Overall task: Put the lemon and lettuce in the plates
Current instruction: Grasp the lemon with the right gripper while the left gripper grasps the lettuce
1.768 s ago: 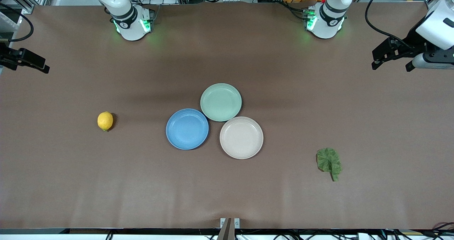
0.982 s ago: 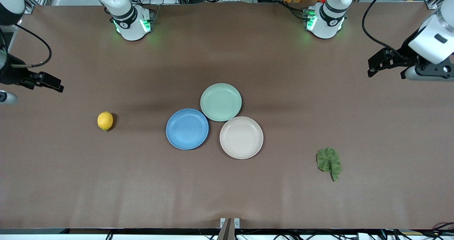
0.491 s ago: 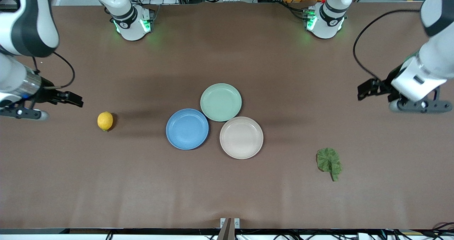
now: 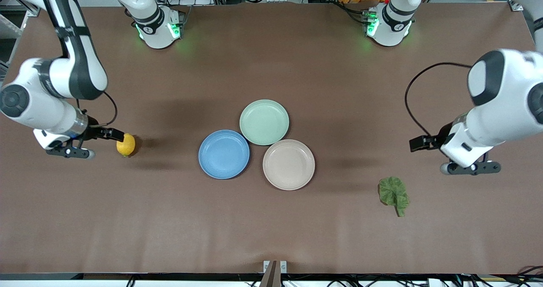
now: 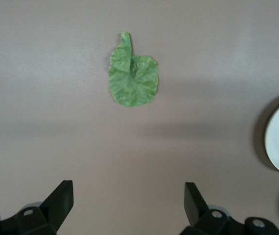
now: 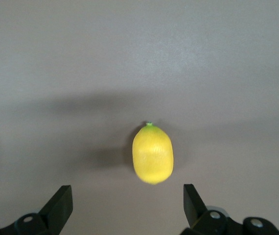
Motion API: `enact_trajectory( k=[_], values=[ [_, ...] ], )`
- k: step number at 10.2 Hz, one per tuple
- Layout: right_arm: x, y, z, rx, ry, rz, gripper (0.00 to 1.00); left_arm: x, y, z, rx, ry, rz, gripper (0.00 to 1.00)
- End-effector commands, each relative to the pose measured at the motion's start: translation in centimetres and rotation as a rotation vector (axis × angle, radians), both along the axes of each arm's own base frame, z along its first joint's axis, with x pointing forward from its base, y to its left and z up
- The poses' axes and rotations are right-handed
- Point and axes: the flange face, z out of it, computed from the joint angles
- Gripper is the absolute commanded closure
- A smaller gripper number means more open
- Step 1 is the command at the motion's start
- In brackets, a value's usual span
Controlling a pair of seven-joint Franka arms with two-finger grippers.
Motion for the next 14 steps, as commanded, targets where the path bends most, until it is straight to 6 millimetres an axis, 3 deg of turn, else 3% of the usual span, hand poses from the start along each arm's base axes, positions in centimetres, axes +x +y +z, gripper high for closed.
enact_trajectory(
  k=[1, 4, 5, 8, 12, 13, 14],
  values=[
    [0.5, -1.0, -3.2, -0.039, -0.014, 0.042, 0.00, 1.1, 0.0, -5.0, 0.033, 0.008, 0.012, 0.00],
    [0.7, -4.5, -7.6, -0.045, -0.022, 0.087, 0.00, 2.9, 0.7, -12.2, 0.073, 0.026, 0.080, 0.00],
    [-0.1, -4.5, -8.7, -0.038, -0.019, 0.082, 0.00, 3.8, 1.0, -14.0, 0.098, 0.029, 0.106, 0.00],
    [-2.1, -4.1, -11.5, -0.014, -0.022, 0.047, 0.00, 5.1, 1.6, -17.4, 0.100, 0.003, 0.183, 0.00],
    [-3.3, -3.5, -12.7, 0.015, -0.005, 0.020, 0.00, 6.8, 1.6, -21.8, 0.091, -0.056, 0.290, 0.00],
    [-3.6, -3.3, -13.2, 0.014, -0.011, 0.023, 0.02, 7.2, 1.3, -22.4, 0.086, -0.072, 0.312, 0.00],
    [-3.6, -3.1, -13.6, 0.014, -0.005, 0.027, 0.21, 7.4, 0.4, -23.0, 0.080, -0.087, 0.314, 0.00]
  ],
)
